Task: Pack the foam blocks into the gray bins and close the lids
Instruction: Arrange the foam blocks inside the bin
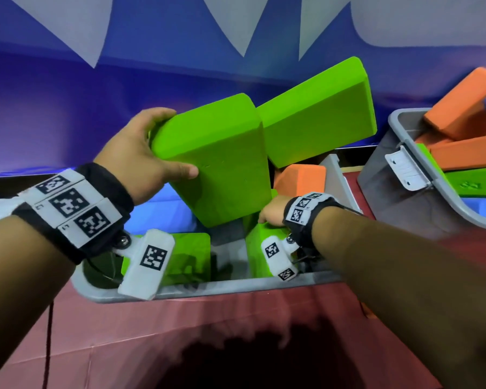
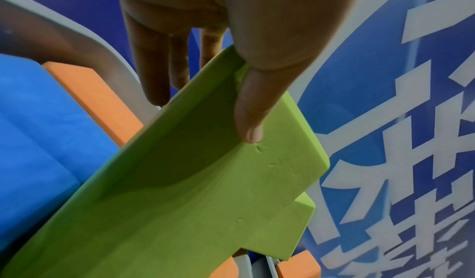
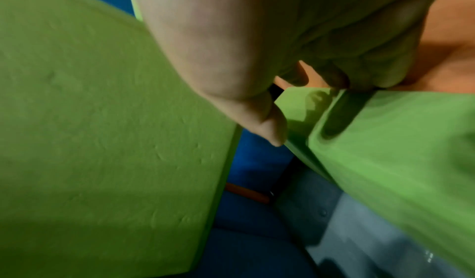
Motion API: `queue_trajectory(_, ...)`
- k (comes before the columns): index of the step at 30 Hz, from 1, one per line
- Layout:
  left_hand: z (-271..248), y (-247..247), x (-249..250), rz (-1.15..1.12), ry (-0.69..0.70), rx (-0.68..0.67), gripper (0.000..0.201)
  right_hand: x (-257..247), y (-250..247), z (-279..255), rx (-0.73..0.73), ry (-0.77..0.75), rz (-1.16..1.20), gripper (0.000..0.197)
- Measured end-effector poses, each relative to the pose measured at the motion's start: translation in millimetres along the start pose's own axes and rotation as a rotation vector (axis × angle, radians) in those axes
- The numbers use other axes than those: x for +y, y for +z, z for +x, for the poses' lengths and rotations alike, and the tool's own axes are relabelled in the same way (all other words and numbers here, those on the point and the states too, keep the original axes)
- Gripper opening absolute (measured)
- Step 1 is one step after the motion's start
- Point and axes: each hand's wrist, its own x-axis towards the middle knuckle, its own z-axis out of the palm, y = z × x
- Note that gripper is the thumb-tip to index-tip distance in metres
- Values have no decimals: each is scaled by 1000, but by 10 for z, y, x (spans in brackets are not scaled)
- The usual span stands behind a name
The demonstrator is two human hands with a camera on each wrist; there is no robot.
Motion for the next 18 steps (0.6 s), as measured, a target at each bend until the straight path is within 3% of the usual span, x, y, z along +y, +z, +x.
queue_trajectory(11, -101, -71, 1, 129, 69, 129, 90, -190, 175, 199, -51, 116, -327, 78)
queue_trajectory(18, -111, -157, -113, 126, 76, 167, 85, -264, 305, 261, -26, 30, -713, 52)
